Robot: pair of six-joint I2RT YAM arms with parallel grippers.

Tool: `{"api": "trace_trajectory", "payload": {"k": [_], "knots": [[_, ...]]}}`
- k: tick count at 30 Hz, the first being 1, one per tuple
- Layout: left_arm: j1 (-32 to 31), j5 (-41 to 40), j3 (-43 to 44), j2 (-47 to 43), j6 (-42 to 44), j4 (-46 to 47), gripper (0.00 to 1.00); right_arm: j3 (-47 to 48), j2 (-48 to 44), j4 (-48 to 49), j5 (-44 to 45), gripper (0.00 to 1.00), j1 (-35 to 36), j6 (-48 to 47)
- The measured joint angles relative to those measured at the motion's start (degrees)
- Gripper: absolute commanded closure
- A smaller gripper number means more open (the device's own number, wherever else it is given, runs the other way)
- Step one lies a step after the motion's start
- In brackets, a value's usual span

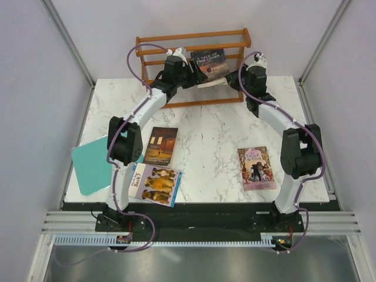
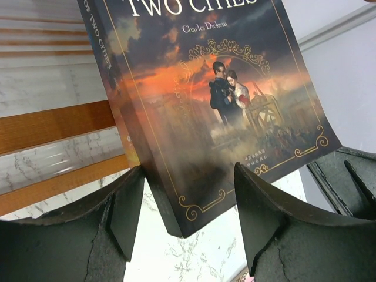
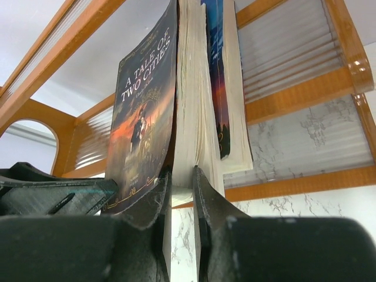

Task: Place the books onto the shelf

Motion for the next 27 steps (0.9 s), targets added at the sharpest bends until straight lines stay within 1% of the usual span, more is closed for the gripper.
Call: {"api": "trace_trajectory", "payload": {"k": [10,13,17,18,19,21,23,25,26,27], "knots": [[-0.7,-0.9,0.0,-0.1,-0.4,-0.1,0.31,-5.7,-3.2,3.6,0.2,0.92,-0.2,1.5],[-0.9,-1.0,-1.9,-1.2,-0.3,0.4,0.30,-6.7,-3.7,4.4,0.3,0.92,-0.2,2.3],[-1.5,-2.4,-8.8,-6.0,0.0,1.4,0.30,-8.0,-4.4,4.8,0.2,0.93,-0.2,3.1],[-1.7,-3.4,-12.6,-8.5,0.4,2.4,0.29,-8.0,-4.5,4.9,0.2,0.93,-0.2,3.3],[-1.8,-4.1,-14.8,-10.4,0.6,2.5,0.25,-8.0,-4.5,4.9,0.2,0.93,-0.1,3.5],[-2.0,-5.9,-21.1,-15.1,1.6,4.5,0.23,-8.0,-4.5,4.9,0.2,0.93,-0.1,3.5],[-2.0,-7.6,-26.0,-19.5,2.6,6.0,0.25,-8.0,-4.5,4.9,0.2,0.93,-0.1,3.6],[-2.0,-8.8,-28.8,-22.7,3.8,7.0,0.35,-8.0,-4.5,4.9,0.3,0.93,-0.1,3.6],[-2.0,-9.1,-29.3,-23.8,4.3,7.4,0.43,-8.0,-4.5,4.9,0.4,0.93,-0.1,3.6],[-2.0,-9.2,-29.5,-24.6,4.8,7.8,0.67,-8.0,-4.5,4.9,0.5,0.93,-0.1,3.7]]}}
